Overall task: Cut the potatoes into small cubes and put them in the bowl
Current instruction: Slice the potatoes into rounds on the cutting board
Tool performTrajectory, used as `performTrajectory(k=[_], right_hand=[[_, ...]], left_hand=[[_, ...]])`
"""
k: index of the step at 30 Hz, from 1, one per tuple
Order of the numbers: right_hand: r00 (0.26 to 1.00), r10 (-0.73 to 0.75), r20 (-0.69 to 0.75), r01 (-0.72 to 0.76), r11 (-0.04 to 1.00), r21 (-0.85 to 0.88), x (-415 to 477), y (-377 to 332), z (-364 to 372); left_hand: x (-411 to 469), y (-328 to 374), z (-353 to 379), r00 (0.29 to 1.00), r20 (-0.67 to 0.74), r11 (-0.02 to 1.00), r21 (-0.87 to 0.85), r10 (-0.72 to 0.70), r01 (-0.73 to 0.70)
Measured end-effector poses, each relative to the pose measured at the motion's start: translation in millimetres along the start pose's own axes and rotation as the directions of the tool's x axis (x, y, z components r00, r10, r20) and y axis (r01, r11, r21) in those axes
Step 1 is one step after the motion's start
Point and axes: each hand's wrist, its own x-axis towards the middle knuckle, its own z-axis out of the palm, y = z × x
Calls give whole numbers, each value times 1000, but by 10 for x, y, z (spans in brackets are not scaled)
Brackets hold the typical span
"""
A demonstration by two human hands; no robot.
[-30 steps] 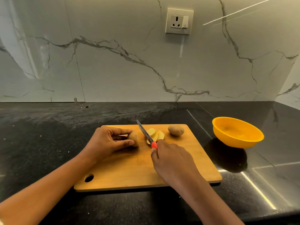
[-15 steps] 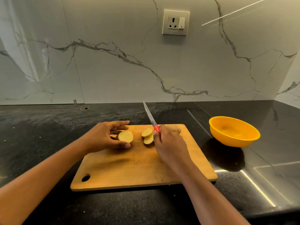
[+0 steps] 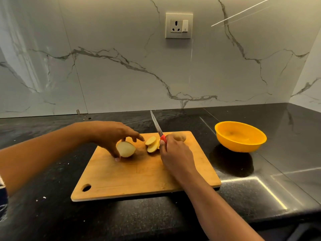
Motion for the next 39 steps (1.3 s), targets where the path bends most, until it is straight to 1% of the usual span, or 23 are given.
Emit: performTrajectory(k=[2,5,7,10,14,16,17,18,19,20,21,23,25,27,29,30,32,34,37,39], right_hand=[[1000,3,-4,-3,1000,4,4,6,8],[1000,3,-28,-3,1000,-1,9,18,13],[999,-2,-38,2,1000,0,11,21,18],[1000,1,-28,0,1000,7,14,19,21],[1000,5,-28,-5,1000,4,21,27,21],[999,13,-35,-13,1000,5,25,38,23],[999,18,-38,-18,1000,5,26,43,23],[999,21,-44,-21,1000,4,27,47,24],[998,23,-52,-23,1000,3,28,49,23],[998,22,-61,-22,1000,3,28,50,23],[997,20,-70,-20,1000,3,27,48,23],[997,14,-80,-14,1000,5,23,41,25],[996,12,-84,-12,1000,6,14,33,29],[996,12,-90,-11,1000,12,7,31,27],[995,14,-95,-13,1000,16,6,35,25],[996,13,-93,-12,1000,16,6,36,26],[996,9,-88,-8,1000,12,7,35,29],[997,8,-82,-7,1000,12,9,32,34],[997,18,-78,-17,1000,14,10,33,43],[997,21,-78,-21,1000,8,14,39,48]], left_hand=[[-30,-36,41,999,-32,999,35,15,-14],[-74,-84,137,992,-121,997,77,29,-19],[-100,-132,192,989,-150,1000,5,7,-6],[-146,-184,218,983,-178,985,-169,-48,17],[-121,-201,171,978,-200,964,-267,-60,5],[-67,-193,145,970,-220,941,-338,-103,23],[-55,-174,129,964,-226,895,-446,-142,28],[-38,-162,129,956,-221,800,-599,-192,22],[-31,-133,141,947,-209,681,-732,-246,16],[-35,-97,180,936,-196,586,-810,-292,13],[-43,-53,241,924,-192,538,-843,-330,17],[-45,37,381,894,-189,510,-859,-407,51],[-62,78,544,863,-242,541,-840,-444,43],[-94,74,641,815,-336,606,-795,-472,23],[-121,31,694,780,-407,667,-745,-475,18],[-133,4,718,776,-429,686,-728,-462,5],[-153,-42,757,789,-448,701,-712,-420,-30],[-167,-82,775,802,-466,677,-728,-373,-108],[-210,-90,761,825,-490,574,-775,-281,-265],[-206,-94,768,816,-516,560,-769,-261,-307]])
